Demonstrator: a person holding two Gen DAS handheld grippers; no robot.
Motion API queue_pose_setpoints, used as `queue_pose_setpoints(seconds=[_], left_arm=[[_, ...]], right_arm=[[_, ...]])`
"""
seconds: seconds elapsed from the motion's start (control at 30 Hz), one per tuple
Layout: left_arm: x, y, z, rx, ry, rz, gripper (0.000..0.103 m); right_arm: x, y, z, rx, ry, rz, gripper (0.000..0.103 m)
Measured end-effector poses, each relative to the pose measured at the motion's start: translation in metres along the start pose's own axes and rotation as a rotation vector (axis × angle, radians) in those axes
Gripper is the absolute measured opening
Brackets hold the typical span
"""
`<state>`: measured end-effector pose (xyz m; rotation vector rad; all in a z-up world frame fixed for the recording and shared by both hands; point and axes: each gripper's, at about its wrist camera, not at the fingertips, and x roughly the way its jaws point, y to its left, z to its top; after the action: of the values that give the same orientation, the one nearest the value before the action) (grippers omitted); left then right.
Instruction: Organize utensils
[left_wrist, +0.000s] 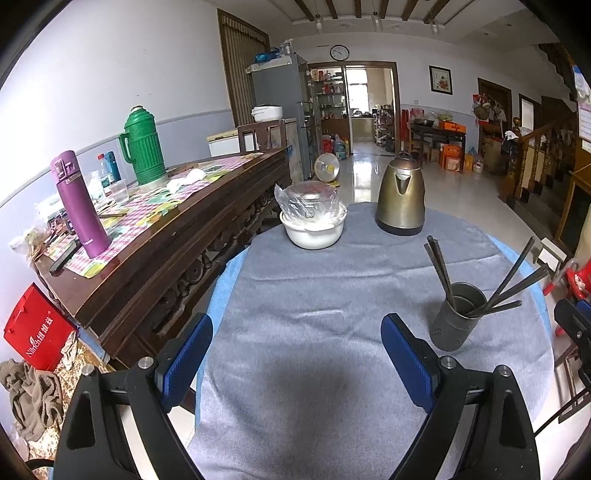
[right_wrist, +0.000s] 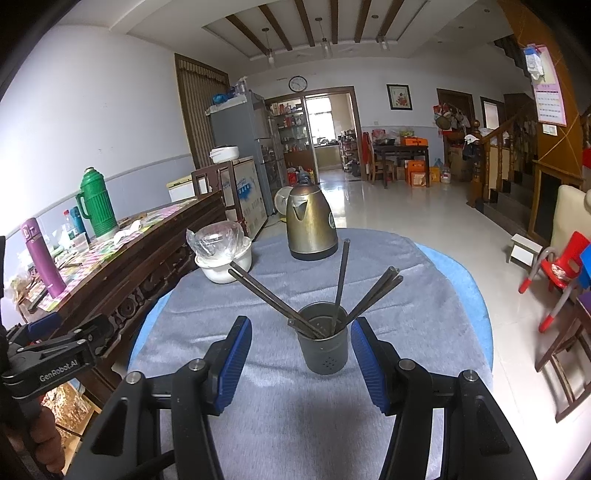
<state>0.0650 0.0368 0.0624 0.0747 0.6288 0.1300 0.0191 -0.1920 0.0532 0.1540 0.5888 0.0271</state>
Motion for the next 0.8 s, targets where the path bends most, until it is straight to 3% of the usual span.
queue_pose_setpoints(seconds=[0.8], left_arm=[[-0.005, -0.036, 0.018, 0.006, -0.036, -0.088, 0.093]], right_arm=[[-0.012, -0.02, -0.001, -0.038, -0.047, -0.055, 0.06]])
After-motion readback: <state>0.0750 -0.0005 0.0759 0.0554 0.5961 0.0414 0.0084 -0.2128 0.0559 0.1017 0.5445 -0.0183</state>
